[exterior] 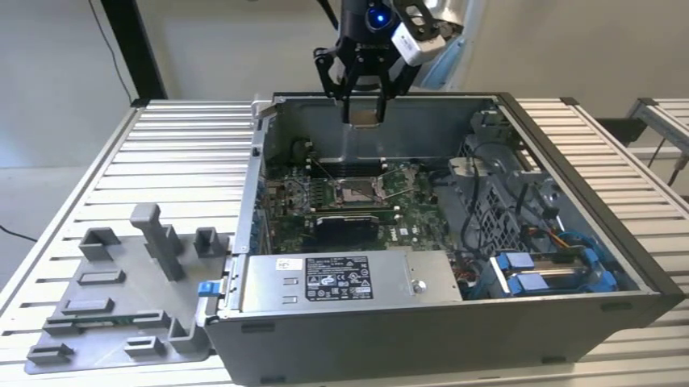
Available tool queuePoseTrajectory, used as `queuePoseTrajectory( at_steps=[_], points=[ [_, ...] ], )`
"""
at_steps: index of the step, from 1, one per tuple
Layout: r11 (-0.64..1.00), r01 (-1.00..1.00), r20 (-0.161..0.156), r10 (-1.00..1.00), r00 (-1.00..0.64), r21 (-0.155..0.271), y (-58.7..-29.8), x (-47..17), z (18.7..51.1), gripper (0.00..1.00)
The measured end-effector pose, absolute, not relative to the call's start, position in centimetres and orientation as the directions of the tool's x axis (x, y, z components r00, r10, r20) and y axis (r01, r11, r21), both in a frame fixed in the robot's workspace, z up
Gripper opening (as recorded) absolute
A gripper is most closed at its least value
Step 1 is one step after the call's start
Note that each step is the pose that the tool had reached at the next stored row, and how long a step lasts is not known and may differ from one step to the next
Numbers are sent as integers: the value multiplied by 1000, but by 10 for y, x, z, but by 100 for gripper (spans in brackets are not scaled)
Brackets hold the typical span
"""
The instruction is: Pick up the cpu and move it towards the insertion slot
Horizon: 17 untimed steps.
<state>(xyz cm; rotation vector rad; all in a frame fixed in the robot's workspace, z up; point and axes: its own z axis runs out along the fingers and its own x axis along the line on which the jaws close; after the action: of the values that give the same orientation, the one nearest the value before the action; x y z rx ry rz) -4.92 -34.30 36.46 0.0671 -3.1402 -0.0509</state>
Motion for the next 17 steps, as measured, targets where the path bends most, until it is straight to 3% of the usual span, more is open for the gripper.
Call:
queuePoseTrajectory(
  at_steps=[17],
  points=[
    [999,-18,0,-18,-1000,32,-320,-47,355,0]
  ],
)
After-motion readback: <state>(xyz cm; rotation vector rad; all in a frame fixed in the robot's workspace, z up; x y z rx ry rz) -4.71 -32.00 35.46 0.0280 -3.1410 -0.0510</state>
